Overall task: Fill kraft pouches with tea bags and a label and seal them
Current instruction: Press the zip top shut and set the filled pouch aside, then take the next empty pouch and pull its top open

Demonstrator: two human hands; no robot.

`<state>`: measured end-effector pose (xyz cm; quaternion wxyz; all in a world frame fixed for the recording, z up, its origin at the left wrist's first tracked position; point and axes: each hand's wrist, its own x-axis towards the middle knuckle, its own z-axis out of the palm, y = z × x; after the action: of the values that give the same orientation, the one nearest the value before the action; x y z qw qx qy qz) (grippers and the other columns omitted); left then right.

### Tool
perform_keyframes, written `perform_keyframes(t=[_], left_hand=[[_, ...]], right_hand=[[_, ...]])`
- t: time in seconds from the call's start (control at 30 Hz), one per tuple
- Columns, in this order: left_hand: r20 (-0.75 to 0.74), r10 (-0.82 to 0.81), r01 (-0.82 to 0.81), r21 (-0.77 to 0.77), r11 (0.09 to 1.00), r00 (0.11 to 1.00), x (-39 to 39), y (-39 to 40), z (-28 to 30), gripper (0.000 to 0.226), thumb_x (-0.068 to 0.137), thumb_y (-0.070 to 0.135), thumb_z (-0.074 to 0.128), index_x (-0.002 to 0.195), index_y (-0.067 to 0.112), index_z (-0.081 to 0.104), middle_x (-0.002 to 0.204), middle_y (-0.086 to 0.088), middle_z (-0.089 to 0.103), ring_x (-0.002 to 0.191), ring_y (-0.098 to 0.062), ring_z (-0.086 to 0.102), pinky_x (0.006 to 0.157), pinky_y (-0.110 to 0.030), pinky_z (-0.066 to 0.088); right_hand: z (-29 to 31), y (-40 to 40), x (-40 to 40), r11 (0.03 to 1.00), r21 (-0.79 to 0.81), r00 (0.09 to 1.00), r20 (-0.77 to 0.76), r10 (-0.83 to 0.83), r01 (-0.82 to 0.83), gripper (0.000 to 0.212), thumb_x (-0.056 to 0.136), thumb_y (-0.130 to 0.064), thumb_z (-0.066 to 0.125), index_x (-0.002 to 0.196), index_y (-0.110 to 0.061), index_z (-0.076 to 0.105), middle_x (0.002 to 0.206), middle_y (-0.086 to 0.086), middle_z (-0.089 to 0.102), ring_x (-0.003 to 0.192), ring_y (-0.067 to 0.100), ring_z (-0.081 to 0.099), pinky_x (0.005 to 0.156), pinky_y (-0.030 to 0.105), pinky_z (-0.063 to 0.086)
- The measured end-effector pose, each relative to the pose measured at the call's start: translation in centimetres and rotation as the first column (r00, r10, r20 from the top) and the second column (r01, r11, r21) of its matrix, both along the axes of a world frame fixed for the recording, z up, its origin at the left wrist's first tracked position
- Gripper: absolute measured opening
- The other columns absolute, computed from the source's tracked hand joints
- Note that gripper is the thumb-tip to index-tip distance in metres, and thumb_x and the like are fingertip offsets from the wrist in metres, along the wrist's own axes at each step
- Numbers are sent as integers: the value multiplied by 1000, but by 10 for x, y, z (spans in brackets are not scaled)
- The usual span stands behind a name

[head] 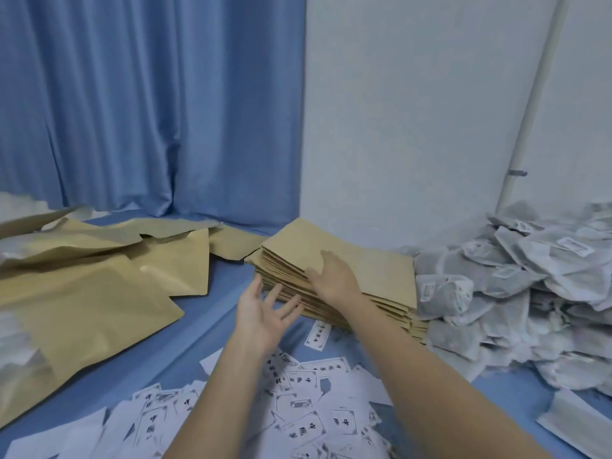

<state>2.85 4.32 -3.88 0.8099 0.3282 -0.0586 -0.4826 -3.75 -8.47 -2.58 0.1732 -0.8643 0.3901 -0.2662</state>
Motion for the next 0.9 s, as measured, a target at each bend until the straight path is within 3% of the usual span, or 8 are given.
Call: perform_keyframes(t=[0.17, 0.23, 0.33, 0.4, 0.53, 0.67, 0.77, 0.9], left_hand=[[-10, -22, 22, 34, 999, 1000, 2, -11, -10, 61, 98, 35, 47, 151, 22, 19, 148, -14, 38, 120, -49, 47, 91, -53, 45], [-8, -28, 29, 44, 999, 1000, -1, -14, -12, 61, 97, 34, 50, 150, 22, 21, 147, -16, 37, 120, -49, 48, 92, -52, 45], [10, -54, 53, 77, 996, 998, -12, -17, -10, 67, 92, 28, 59, 148, 15, 25, 143, -22, 39, 120, -45, 49, 99, -49, 43], [39, -78, 74, 77, 994, 996, -22, -17, -6, 59, 87, 25, 64, 139, 11, 39, 137, -23, 44, 116, -43, 52, 101, -47, 43], [162, -120, 113, 56, 992, 980, -45, -12, 6, 42, 86, 27, 65, 121, 4, 58, 120, -20, 62, 104, -35, 63, 89, -43, 52], [300, 15, -48, 104, 993, 954, -63, -10, 16, 15, 100, 11, 46, 103, 1, 57, 87, -12, 62, 75, -24, 62, 62, -31, 55], [549, 129, -244, 140, 960, 826, -72, -1, 15, 13, 99, 6, 40, 96, 11, 52, 86, -8, 56, 76, -20, 57, 69, -29, 48], [826, 253, -446, -2, 895, 504, -90, 18, 19, 32, 99, 7, 40, 127, 17, 51, 98, 11, 59, 104, -20, 56, 87, -25, 41]], right_hand=[[-27, -26, -27, 993, -113, 849, -521, -89, 35, 84, 89, -59, 41, 149, -12, 4, 152, 7, 26, 141, 24, 18, 114, 43, 14], [-27, -21, -34, 975, -221, 829, -545, -125, 2, 73, 90, -55, 44, 143, -11, 22, 139, 9, 45, 131, 26, 37, 104, 38, 27], [-26, -1, -47, 788, -610, 930, -332, -157, -84, 32, 75, -39, 72, 94, -16, 64, 80, 6, 69, 81, 22, 64, 63, 25, 42], [-32, 14, -57, 639, -768, 984, -145, -102, -47, 29, 43, -24, 90, 59, -19, 66, 46, -3, 57, 46, 16, 57, 41, 17, 36], [-44, 36, -68, 529, -848, 987, 104, 126, 21, 25, 52, -5, 84, 72, -15, 73, 50, -3, 55, 47, 15, 55, 37, 20, 40], [-40, 59, -81, 535, -842, 953, 211, 219, 64, 15, 67, -3, 79, 79, -11, 75, 60, -1, 61, 52, 15, 58, 42, 22, 46], [-33, 76, -96, 654, -748, 926, 162, 341, -110, 18, 79, -9, 69, 97, -11, 74, 80, 2, 70, 71, 19, 66, 55, 27, 54], [1, 99, -119, 940, -124, 871, 351, 342, -319, 34, 94, -33, 51, 126, -22, 58, 117, -7, 66, 97, 2, 60, 88, 17, 47]])
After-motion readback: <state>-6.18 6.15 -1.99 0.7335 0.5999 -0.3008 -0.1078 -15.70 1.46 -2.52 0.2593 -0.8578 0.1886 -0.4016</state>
